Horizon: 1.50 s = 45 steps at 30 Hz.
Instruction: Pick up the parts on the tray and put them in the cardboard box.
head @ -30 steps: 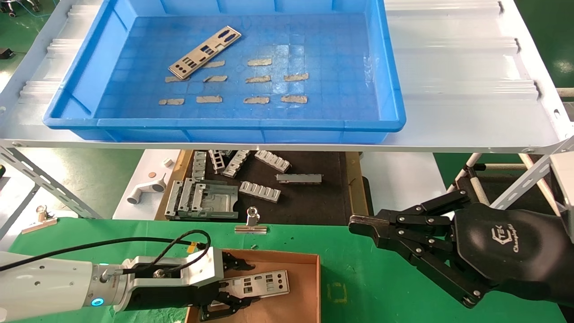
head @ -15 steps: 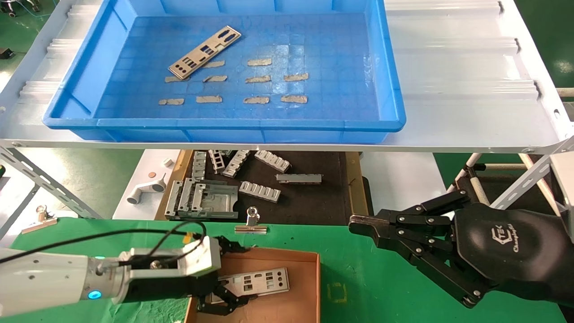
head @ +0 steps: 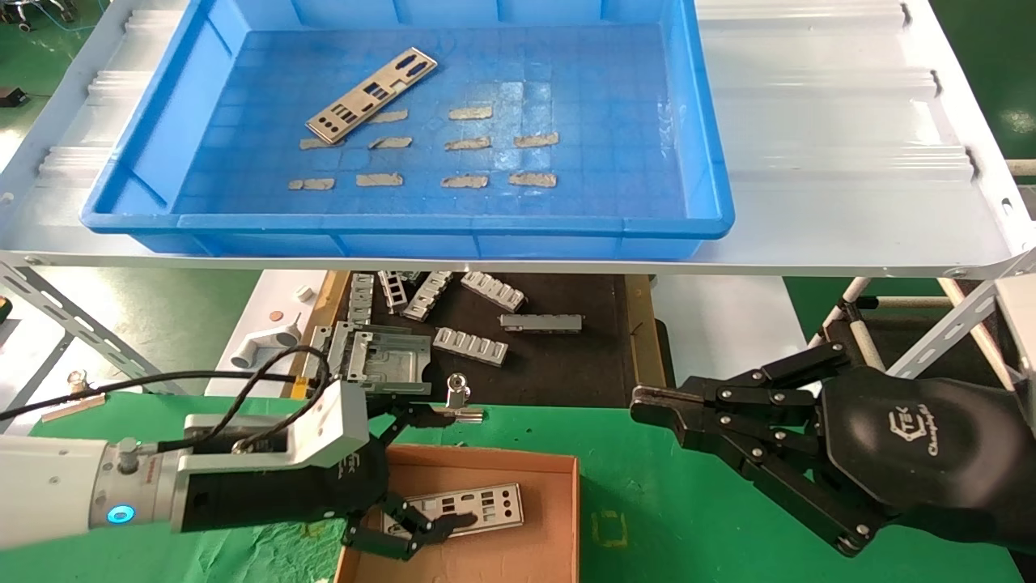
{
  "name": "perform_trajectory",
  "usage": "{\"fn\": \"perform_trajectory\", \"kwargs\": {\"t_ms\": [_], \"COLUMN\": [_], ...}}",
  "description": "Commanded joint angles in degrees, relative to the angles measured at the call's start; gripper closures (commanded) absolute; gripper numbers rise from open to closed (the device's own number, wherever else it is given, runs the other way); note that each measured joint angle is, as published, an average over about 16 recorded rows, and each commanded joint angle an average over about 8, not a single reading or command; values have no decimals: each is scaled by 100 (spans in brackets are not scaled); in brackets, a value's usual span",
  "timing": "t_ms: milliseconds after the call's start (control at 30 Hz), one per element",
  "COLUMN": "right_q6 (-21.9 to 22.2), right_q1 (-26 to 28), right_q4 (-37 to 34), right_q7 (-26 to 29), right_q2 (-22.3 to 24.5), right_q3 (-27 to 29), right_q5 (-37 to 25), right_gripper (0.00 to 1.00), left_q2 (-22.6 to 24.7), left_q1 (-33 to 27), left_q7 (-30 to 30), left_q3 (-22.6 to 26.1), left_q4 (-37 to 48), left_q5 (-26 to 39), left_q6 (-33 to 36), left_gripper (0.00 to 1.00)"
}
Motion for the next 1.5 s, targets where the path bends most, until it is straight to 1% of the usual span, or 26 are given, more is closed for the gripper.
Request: {"fn": "perform_trajectory", "kwargs": {"t_ms": [33,1500], "right_q6": [0,0], "right_q1": [0,0], "right_q4": [0,0], "right_q7": [0,0], "right_q2": [0,0], "right_q3": [0,0], "right_q5": [0,0], "right_gripper": [0,0], "left_q2": [-29,-671], "left_q1": [23,546], "left_q7": [-52,-1088], "left_q3": [-102,-2221], "left_q4": [-38,-1066], "left_q5": [-96,-1348], "left_q6": [59,1627], "left_gripper": [0,0]}}
